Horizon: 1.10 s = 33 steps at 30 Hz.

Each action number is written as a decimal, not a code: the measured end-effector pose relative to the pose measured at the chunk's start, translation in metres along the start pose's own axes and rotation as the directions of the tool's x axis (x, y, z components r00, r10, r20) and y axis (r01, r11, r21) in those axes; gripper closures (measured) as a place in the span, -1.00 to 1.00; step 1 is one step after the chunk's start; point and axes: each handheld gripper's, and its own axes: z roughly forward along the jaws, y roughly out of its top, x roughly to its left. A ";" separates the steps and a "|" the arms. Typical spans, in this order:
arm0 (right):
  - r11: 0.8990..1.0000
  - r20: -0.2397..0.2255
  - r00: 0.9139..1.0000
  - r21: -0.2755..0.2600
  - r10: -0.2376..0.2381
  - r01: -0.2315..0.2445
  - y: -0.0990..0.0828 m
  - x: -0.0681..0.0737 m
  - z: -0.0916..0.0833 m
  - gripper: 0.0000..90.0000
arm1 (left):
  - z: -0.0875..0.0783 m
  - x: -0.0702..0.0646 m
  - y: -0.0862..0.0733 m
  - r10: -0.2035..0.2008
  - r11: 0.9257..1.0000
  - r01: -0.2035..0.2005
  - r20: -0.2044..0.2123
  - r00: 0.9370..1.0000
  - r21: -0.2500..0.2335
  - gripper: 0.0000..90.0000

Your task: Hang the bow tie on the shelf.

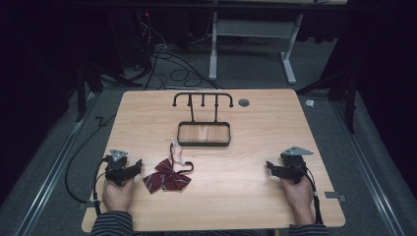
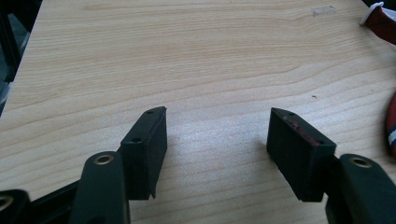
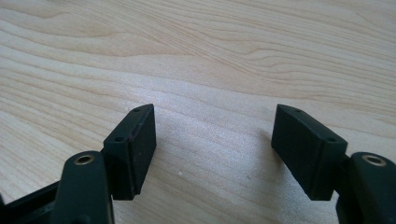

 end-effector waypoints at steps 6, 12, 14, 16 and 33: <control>1.000 0.000 1.000 0.000 0.002 -0.002 0.000 0.000 0.000 -0.29 | 0.000 0.000 0.000 -0.002 1.000 0.002 -0.001 1.000 0.000 -0.16; 1.000 -0.008 1.000 0.000 -0.007 0.007 0.000 0.000 0.000 -0.29 | 0.000 -0.001 0.000 -0.001 1.000 0.001 -0.003 1.000 0.001 -0.18; 1.000 -0.007 1.000 0.000 -0.007 0.007 0.000 0.000 0.000 -0.29 | 0.000 -0.001 0.000 -0.001 1.000 0.001 -0.003 1.000 0.001 -0.18; 1.000 -0.007 1.000 0.000 -0.010 0.010 0.000 0.000 0.000 -0.29 | 0.000 -0.001 0.000 -0.001 1.000 0.001 -0.003 1.000 0.001 -0.18; 1.000 -0.014 1.000 0.000 -0.016 0.016 0.000 0.001 0.000 -0.29 | -0.002 -0.002 -0.001 -0.012 1.000 0.012 -0.005 1.000 0.000 -0.14</control>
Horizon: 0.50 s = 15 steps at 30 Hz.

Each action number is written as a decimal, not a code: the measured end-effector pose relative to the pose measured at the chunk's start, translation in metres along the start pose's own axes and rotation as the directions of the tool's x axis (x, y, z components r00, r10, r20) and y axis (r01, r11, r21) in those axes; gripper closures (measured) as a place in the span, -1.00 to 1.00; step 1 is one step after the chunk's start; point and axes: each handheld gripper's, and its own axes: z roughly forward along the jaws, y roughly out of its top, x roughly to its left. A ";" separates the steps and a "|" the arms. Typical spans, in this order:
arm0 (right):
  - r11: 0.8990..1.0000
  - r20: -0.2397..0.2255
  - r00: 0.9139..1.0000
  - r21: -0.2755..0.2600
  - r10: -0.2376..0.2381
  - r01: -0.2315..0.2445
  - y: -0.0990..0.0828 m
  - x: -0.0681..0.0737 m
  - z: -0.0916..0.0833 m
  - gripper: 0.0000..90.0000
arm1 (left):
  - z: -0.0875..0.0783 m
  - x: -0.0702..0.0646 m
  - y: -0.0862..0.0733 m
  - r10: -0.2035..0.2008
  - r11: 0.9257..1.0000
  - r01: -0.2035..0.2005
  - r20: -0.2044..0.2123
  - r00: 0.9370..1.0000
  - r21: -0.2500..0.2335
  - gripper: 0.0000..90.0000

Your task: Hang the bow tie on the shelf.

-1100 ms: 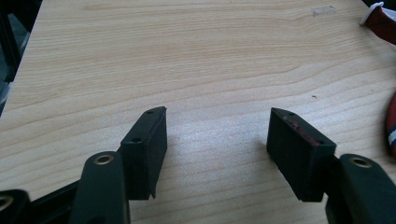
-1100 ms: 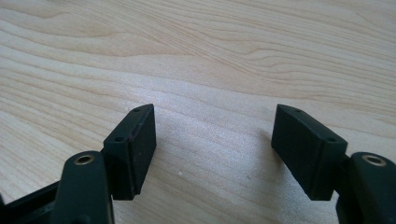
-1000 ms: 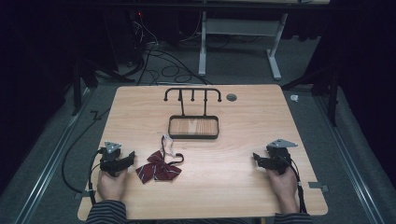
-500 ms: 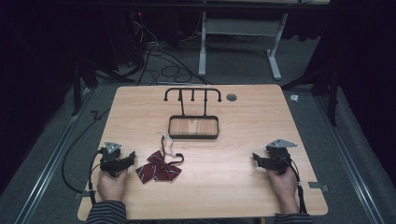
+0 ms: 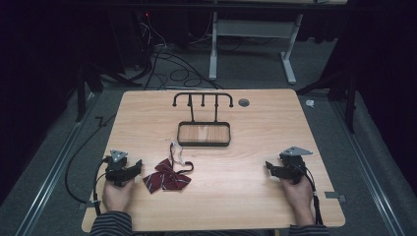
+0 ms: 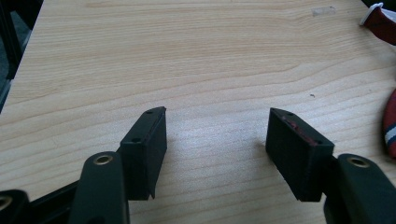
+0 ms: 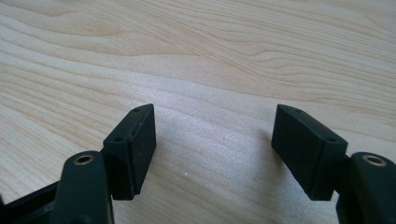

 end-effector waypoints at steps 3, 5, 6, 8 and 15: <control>1.000 -0.005 1.000 0.001 -0.007 0.007 0.000 0.000 0.000 -0.29 | -0.001 0.001 0.000 0.007 1.000 -0.007 0.002 1.000 0.003 -0.09; 1.000 -0.006 1.000 0.000 -0.007 0.007 0.000 0.000 0.000 -0.29 | -0.001 0.002 0.000 0.009 1.000 -0.009 0.005 1.000 0.006 -0.06; 1.000 -0.005 1.000 -0.001 -0.007 0.007 0.000 0.000 0.000 -0.29 | -0.001 0.001 0.001 0.008 1.000 -0.008 0.006 1.000 0.008 -0.07; 1.000 -0.005 1.000 0.001 -0.007 0.007 0.000 0.000 0.000 -0.29 | -0.001 0.001 0.001 0.006 1.000 -0.006 0.005 1.000 0.018 -0.11; 1.000 -0.005 1.000 -0.001 -0.007 0.007 0.000 0.000 0.000 -0.29 | -0.008 0.003 0.003 -0.020 1.000 0.020 0.031 0.999 -0.001 -0.09</control>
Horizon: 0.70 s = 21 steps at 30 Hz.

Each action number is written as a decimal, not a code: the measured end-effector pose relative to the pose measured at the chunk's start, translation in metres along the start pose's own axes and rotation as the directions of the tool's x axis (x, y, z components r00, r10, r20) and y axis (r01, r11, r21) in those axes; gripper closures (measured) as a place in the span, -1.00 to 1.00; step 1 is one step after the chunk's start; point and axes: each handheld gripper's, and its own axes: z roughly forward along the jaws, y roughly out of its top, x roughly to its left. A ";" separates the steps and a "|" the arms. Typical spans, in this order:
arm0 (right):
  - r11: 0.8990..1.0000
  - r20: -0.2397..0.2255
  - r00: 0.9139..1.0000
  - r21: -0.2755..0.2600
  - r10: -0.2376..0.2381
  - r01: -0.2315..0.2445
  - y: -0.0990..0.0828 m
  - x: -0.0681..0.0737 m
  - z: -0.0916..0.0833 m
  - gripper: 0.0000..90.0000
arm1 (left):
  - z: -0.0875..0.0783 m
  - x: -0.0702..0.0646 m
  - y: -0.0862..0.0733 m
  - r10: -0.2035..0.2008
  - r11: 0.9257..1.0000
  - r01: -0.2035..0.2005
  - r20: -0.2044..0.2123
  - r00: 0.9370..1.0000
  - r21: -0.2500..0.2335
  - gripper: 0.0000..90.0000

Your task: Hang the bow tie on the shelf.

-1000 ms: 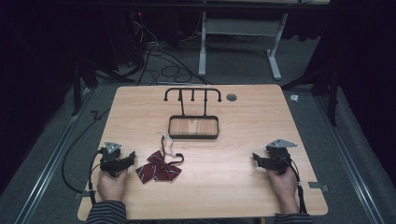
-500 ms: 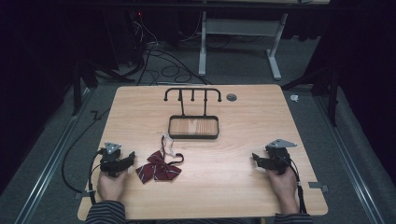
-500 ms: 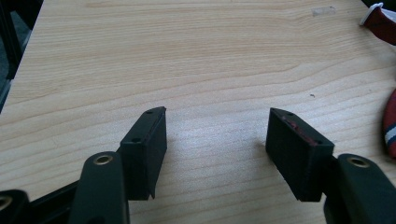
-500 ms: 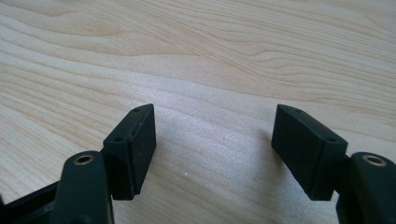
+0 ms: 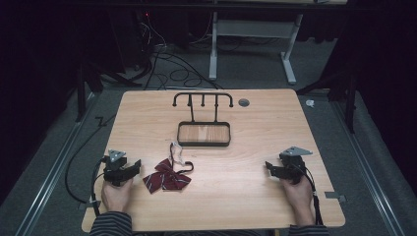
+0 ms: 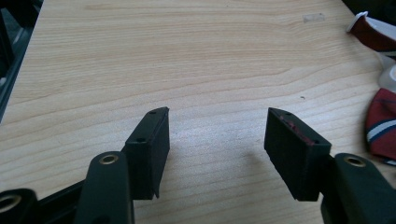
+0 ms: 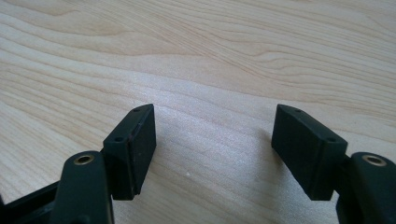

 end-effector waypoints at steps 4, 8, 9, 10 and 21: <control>1.000 0.000 1.000 0.000 0.000 0.000 0.000 0.000 0.000 -0.29 | -0.006 0.001 0.001 -0.023 1.000 0.023 0.018 1.000 0.009 -0.09; 1.000 0.000 1.000 0.000 0.000 0.000 0.000 0.000 0.000 -0.29 | -0.007 0.002 0.001 -0.035 0.999 0.035 0.009 0.999 0.031 -0.06; 1.000 0.000 1.000 0.000 0.001 -0.001 0.000 0.000 0.000 -0.29 | -0.007 0.002 0.001 -0.033 0.999 0.033 -0.007 0.999 0.029 -0.04; 1.000 0.000 1.000 0.000 0.001 -0.001 0.000 0.000 0.000 -0.29 | -0.008 0.002 0.001 -0.034 0.999 0.034 -0.007 0.999 0.027 -0.03; 1.000 -0.001 1.000 0.000 0.001 -0.001 0.000 0.000 0.000 -0.29 | -0.018 -0.009 0.007 -0.051 0.998 0.053 0.059 0.997 -0.026 -0.06</control>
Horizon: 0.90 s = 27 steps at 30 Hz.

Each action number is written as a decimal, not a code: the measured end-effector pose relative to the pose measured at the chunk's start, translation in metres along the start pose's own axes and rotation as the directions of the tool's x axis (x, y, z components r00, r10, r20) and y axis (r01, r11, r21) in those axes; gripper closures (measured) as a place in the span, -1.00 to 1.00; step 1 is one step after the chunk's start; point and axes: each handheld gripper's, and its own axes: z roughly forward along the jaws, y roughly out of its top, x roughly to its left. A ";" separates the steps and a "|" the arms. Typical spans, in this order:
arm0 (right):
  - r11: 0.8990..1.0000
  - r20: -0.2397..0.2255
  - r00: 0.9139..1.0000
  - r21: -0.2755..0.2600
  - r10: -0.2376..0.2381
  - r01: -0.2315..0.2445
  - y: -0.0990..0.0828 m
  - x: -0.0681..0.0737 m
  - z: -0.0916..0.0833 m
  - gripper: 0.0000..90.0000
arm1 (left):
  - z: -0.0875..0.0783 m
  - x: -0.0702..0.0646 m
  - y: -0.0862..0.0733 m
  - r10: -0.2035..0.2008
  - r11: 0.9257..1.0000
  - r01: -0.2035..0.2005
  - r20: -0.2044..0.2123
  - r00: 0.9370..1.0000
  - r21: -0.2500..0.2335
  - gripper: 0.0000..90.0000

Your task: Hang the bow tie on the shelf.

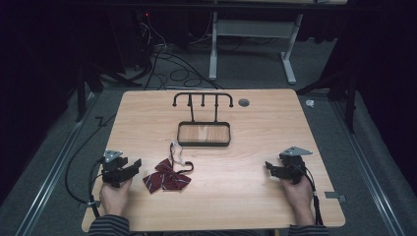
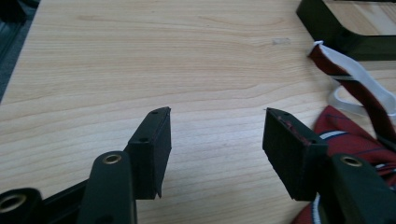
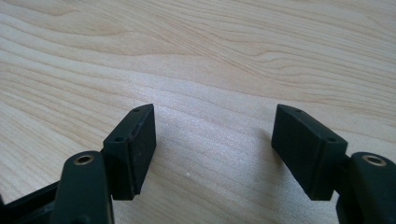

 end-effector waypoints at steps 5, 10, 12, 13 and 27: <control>1.000 0.000 1.000 0.000 0.000 0.000 0.000 0.000 0.000 -0.29 | -0.003 -0.011 0.006 0.032 0.999 -0.031 0.020 0.999 -0.021 -0.05; 1.000 0.000 1.000 0.000 0.000 0.000 0.000 0.000 0.000 -0.29 | -0.004 -0.019 0.013 0.069 0.998 -0.069 0.042 0.997 -0.008 -0.05; 1.000 0.000 1.000 0.000 0.000 0.000 0.000 0.000 0.000 -0.29 | -0.004 -0.024 0.017 0.083 0.997 -0.083 0.069 0.994 -0.002 -0.05; 1.000 0.000 1.000 0.000 0.001 -0.001 0.000 0.000 0.000 -0.29 | -0.004 -0.025 0.018 0.082 0.997 -0.082 0.079 0.993 -0.002 -0.05; 1.000 0.000 1.000 0.000 0.000 0.000 0.000 0.000 0.000 -0.29 | 0.002 -0.040 0.029 0.103 0.994 -0.106 0.135 0.985 0.013 0.01</control>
